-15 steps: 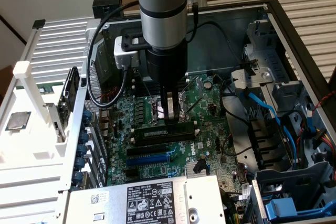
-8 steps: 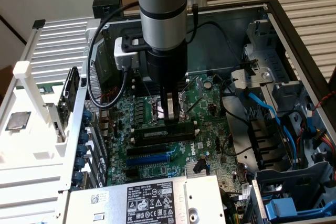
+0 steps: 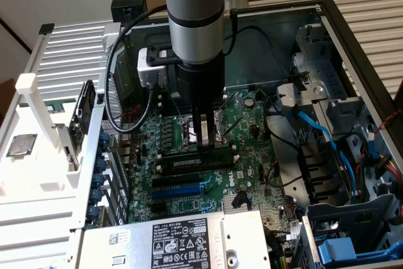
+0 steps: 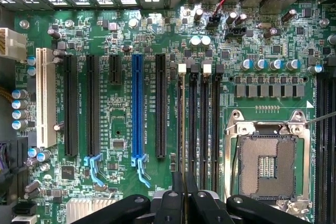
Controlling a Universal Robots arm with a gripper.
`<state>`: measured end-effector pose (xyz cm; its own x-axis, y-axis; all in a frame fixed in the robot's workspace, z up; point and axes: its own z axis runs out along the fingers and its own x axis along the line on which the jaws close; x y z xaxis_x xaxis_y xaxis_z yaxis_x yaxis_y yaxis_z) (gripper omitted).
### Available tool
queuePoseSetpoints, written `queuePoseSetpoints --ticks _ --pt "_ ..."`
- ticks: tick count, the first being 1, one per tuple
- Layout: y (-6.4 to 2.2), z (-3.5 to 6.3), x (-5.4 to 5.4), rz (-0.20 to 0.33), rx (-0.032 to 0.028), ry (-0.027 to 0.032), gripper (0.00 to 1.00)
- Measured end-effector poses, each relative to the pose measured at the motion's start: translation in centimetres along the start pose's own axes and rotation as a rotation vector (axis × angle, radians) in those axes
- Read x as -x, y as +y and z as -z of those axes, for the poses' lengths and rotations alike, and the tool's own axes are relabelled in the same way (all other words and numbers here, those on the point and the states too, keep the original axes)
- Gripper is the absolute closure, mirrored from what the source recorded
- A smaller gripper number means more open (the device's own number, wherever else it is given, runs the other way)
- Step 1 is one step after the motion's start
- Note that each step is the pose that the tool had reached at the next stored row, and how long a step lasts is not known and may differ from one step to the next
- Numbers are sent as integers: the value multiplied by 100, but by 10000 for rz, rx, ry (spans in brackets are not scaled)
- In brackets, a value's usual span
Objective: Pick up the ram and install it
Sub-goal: 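Insert the ram into the slot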
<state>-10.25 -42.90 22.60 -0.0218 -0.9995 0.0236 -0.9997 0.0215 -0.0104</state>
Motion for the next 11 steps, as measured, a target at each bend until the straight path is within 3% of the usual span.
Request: queuePoseSetpoints --ticks 11 --pt "0 -6 0 0 -1 0 88"
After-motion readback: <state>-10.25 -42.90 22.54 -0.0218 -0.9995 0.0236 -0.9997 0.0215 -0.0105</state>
